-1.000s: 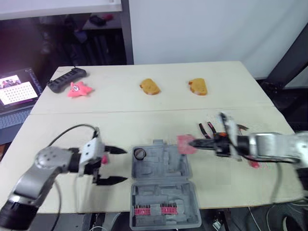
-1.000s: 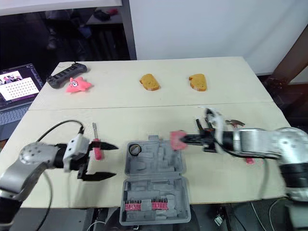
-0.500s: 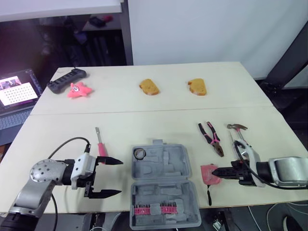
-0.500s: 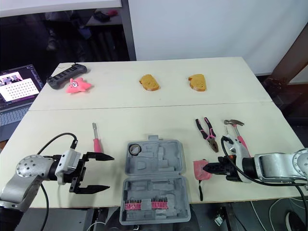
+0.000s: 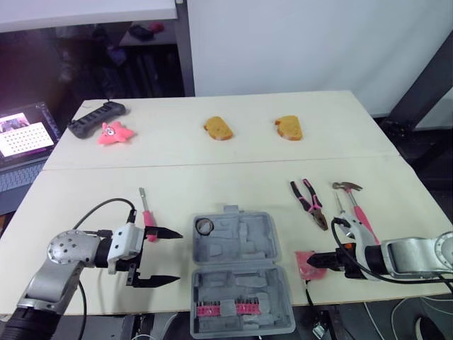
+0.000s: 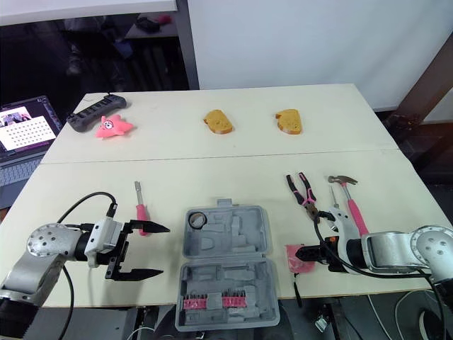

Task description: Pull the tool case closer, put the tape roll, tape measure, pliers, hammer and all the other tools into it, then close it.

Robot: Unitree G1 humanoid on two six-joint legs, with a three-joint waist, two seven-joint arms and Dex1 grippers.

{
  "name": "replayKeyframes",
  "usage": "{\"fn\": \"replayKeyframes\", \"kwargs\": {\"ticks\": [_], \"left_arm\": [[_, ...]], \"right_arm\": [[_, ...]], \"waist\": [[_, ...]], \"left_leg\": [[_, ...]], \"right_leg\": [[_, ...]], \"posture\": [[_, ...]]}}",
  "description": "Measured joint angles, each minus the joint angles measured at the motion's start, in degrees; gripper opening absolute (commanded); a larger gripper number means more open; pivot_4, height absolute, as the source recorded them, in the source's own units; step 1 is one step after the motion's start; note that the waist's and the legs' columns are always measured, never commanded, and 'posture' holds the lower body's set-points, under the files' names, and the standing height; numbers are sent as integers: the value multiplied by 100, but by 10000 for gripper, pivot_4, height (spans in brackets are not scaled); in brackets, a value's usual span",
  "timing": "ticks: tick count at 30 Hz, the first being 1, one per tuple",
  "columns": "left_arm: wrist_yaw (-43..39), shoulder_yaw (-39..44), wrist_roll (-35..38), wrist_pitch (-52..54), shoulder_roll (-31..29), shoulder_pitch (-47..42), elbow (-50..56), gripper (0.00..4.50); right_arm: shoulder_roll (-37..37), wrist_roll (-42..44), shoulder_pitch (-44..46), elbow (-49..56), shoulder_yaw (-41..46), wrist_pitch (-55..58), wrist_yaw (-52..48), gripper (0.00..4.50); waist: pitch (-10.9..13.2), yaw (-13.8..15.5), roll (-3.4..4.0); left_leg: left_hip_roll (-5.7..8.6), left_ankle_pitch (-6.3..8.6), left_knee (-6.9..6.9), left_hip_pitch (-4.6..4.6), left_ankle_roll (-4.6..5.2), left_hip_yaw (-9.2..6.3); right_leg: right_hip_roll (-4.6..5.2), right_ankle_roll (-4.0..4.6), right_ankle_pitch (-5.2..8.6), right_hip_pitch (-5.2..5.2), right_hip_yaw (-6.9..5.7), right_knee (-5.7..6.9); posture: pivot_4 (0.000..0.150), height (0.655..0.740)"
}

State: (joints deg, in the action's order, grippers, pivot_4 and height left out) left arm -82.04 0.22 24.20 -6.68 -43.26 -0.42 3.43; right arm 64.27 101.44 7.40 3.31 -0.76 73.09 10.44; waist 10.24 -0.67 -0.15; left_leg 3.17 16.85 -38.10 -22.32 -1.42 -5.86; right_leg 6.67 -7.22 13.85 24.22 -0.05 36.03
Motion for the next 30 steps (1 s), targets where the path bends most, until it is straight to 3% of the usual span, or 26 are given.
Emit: {"fn": "replayKeyframes", "kwargs": {"ticks": [6, 9, 10, 11, 13, 16, 17, 20, 25, 30], "left_arm": [[7, -2, -1, 18, 0, 3, -1, 45000], [15, -7, -2, 19, -8, 10, -3, 45000], [28, -17, -2, 20, -7, 3, -3, 45000], [49, -23, -3, 20, -19, 52, 4, 45000], [62, -43, -4, 23, -27, 82, -6, 45000], [118, -57, -5, 21, -27, 78, 4, 45000], [126, -57, -5, 19, -27, 83, 5, 45000], [162, -56, -6, 12, -33, 105, 12, 45000], [245, -58, -8, 8, -35, 203, 24, 45000], [305, -57, -8, 8, -44, 264, 123, 45000]], "right_arm": [[461, -680, 194, 593, 317, 281, -859, 44583], [900, -1893, 91, 1492, 238, -197, -2173, 44583], [1205, -2698, -127, 1927, 107, -804, -2897, 44583], [1891, -4305, -723, 2514, -271, -2350, -4098, 44583], [2148, -5379, -1103, 2692, -474, -3441, -4860, 44583], [2072, -7706, -1516, 2230, -1181, -6058, -5861, 44583], [1919, -8076, -1525, 1990, -1276, -6469, -6012, 44583], [1492, -8607, -1389, 1502, -1360, -7030, -6352, 44583], [752, -9270, -789, 1035, -1427, -7022, -6560, 44583], [601, -9567, -677, 871, -1439, -6854, -6875, 44583]], "waist": [[1, 3, 2], [5, 3, 14], [5, 0, 15], [6, 13, 20], [9, 2, 10], [7, -17, 3], [8, -16, 4], [8, -34, 6], [9, -9, 4], [9, 24, 3]], "left_leg": [[0, 0, 0, 0, 0, 0], [4, 0, 0, -1, 0, 2], [5, 0, 0, -3, 0, 8], [12, 1, 1, -4, -1, 15], [9, 0, 1, -4, -2, 15], [9, -1, -3, 0, -4, 28], [9, -1, -5, 0, -4, 34], [3, -1, -3, 9, -4, 50], [2, -1, -2, 12, -4, 51], [4, 0, -3, 11, -3, 50]], "right_leg": [[-2, 0, 1, 1, -2, 0], [-2, -2, 2, 4, -2, 0], [-5, -4, 3, 6, -5, -1], [-6, -14, 9, 6, -7, -1], [-9, -14, 9, 3, -9, -3], [-3, -12, 7, 1, -2, -4], [2, -12, 7, 2, 2, -3], [0, -8, 4, 3, 17, 1], [-1, -5, 3, 3, 21, 1], [5, -5, 3, 0, 21, 0]], "posture": [[1500, 7400], [1500, 7400], [1500, 7400], [1500, 7400], [1500, 7400], [1500, 7400], [1500, 7400], [1500, 7400], [1500, 7400], [1500, 7400]]}}
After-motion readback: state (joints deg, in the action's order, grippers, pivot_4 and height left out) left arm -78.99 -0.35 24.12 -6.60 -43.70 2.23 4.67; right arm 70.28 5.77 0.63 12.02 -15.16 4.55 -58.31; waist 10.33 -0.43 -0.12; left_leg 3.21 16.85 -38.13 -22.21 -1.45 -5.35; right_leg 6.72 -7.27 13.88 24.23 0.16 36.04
